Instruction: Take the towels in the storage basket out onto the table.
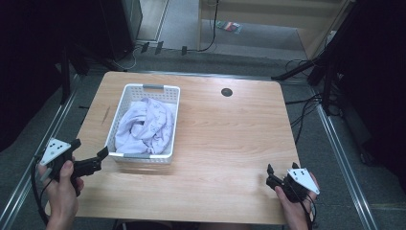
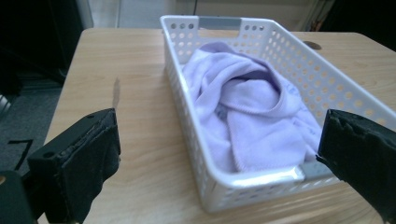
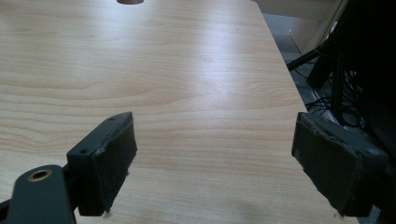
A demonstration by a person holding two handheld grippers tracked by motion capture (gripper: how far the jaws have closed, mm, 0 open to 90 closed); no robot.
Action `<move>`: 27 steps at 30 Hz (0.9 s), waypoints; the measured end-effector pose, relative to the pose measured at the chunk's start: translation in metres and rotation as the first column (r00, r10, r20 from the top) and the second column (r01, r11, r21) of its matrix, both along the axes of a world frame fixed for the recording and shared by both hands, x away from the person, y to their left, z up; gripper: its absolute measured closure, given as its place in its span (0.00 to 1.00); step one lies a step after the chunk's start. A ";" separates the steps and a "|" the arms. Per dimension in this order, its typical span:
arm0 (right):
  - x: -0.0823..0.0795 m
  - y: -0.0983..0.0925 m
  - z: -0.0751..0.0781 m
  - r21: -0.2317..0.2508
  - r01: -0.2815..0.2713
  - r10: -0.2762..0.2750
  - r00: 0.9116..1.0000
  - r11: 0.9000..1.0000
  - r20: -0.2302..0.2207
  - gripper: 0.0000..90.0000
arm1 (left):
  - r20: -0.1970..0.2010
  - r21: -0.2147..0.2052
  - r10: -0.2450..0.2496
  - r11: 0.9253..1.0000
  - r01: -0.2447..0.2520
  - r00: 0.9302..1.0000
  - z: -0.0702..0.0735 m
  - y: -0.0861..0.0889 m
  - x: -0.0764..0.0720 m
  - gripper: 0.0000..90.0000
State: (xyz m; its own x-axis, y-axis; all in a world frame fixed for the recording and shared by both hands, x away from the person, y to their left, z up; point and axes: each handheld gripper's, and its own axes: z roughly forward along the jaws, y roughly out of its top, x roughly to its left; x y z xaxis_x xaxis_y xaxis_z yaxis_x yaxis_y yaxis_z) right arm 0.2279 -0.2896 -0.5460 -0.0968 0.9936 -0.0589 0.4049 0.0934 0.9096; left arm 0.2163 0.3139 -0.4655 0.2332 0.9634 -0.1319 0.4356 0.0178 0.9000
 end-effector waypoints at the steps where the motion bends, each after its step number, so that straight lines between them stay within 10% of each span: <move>1: 0.000 0.000 0.000 0.003 -0.009 0.009 1.000 1.000 0.002 0.16 | -0.005 0.004 -0.009 1.000 0.009 1.000 0.003 -0.002 0.003 0.00; 15: -0.003 -0.005 0.000 0.058 -0.039 0.039 0.999 0.998 0.007 0.15 | -0.093 0.098 -0.094 0.990 0.103 0.991 0.029 -0.037 0.051 0.00; 27: -0.004 -0.002 0.000 0.037 -0.052 0.052 0.999 0.998 -0.001 0.10 | -0.216 0.149 -0.139 0.974 0.173 0.966 0.036 -0.060 0.090 0.00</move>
